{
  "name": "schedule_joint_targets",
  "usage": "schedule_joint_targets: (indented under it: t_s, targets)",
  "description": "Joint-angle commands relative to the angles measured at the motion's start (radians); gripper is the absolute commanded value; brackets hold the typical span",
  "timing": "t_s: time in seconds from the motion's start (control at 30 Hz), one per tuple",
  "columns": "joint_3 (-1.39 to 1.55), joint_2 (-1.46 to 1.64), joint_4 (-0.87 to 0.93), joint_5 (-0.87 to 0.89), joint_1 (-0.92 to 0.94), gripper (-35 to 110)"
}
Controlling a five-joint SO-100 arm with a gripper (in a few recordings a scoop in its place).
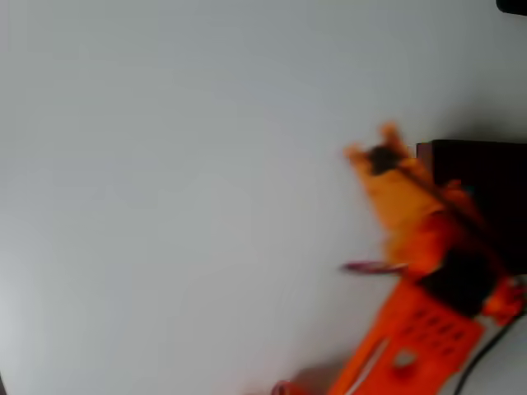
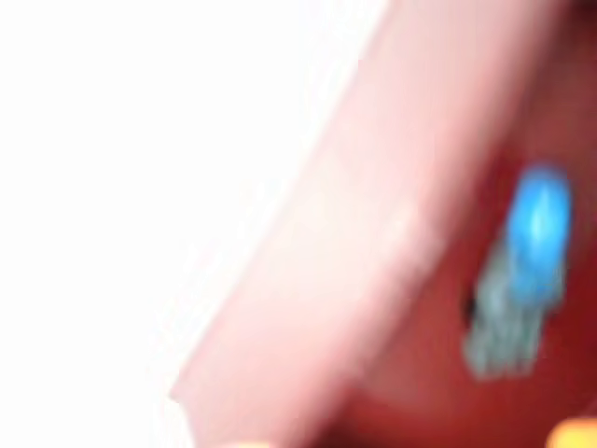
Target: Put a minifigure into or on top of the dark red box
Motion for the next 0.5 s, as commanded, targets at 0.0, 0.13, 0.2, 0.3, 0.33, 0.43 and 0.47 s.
schedule_joint_targets:
  t_s: [0.0, 0.13, 0.2, 0.3, 0.33, 0.43, 0.47]
  targets:
    - [0.206, 0.339, -0.031, 0.054, -0.186, 14]
    - [0.488, 0.635, -0.129, 0.087, -0.411, 8]
    - [0.581, 0.736, -0.135, 0.084, -0.505, 6]
    - [0.660, 0.819, -0.103, 0.071, -0.640, 0]
    - [0.683, 0.844, -0.100, 0.054, -0.686, 0]
    - [0.802, 0.965, -0.156, -0.046, -0.815, 0]
    - [0.851, 1.026, -0.176, -0.081, -0.854, 0]
